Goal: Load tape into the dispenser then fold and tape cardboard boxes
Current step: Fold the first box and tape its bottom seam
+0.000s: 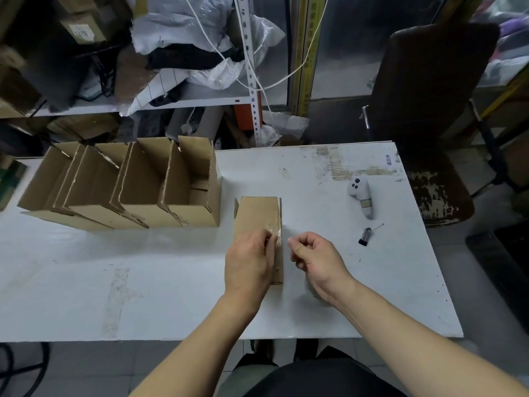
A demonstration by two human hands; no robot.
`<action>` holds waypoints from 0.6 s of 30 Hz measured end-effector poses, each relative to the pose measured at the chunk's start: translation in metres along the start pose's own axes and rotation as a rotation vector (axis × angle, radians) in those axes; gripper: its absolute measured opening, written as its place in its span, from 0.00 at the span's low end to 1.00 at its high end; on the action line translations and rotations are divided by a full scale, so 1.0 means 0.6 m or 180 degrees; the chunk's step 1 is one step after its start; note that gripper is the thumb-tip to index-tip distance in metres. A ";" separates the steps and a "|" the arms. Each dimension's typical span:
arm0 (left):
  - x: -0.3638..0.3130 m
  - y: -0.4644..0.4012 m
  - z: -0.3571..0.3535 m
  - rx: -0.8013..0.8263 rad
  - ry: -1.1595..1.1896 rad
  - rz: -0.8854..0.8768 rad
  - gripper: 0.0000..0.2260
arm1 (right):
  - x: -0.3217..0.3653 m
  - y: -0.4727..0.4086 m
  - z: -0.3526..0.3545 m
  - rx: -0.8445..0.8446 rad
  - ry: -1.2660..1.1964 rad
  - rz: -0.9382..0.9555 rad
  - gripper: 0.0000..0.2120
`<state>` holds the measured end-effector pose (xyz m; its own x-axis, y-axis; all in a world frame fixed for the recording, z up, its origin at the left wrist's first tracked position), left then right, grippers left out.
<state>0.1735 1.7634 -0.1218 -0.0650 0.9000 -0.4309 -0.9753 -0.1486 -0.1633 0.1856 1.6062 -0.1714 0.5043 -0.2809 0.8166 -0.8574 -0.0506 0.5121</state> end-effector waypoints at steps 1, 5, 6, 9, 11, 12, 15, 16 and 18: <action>0.002 0.001 -0.005 -0.0095 -0.0080 -0.0094 0.09 | -0.008 -0.001 0.000 -0.0061 0.0083 0.0021 0.07; 0.016 0.004 -0.027 -0.0309 -0.0323 -0.0353 0.10 | -0.029 0.000 -0.009 -0.0219 0.0255 -0.0025 0.10; 0.018 0.005 -0.029 -0.0358 -0.0452 -0.0425 0.10 | -0.031 0.001 -0.014 -0.0264 0.0238 -0.0032 0.10; 0.023 0.007 -0.029 -0.0335 -0.0930 -0.0166 0.13 | -0.044 -0.002 -0.026 -0.0312 0.0231 -0.0128 0.07; 0.032 0.009 -0.030 -0.0186 -0.1061 0.0321 0.22 | -0.059 -0.008 -0.029 -0.0377 0.0645 -0.0268 0.04; 0.035 0.009 -0.031 -0.0104 -0.1021 0.0473 0.25 | -0.063 -0.008 -0.028 -0.0450 0.1047 -0.0307 0.01; 0.037 0.007 -0.026 0.0090 -0.0747 0.0659 0.31 | -0.042 0.012 -0.021 -0.0878 0.1902 0.0238 0.09; 0.036 0.006 -0.024 0.0174 -0.0693 0.0720 0.34 | -0.029 0.024 -0.023 -0.0857 0.1907 0.0633 0.12; 0.033 0.006 -0.026 0.0437 -0.0625 0.0884 0.41 | -0.017 0.042 -0.035 -0.0506 0.2068 0.1211 0.18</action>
<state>0.1722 1.7743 -0.1449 -0.3575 0.8966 -0.2614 -0.9332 -0.3539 0.0625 0.1607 1.6281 -0.1612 0.1787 0.3706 0.9114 -0.9836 0.0890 0.1567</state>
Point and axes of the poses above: each hand's wrist, its own y-axis away from the middle knuckle, its own z-axis out of the back of the hand, x = y × z, the point moved 3 cm from there along -y, towards the middle knuckle, and after that the axes turned 9 degrees about -y, right-handed, at the moved point
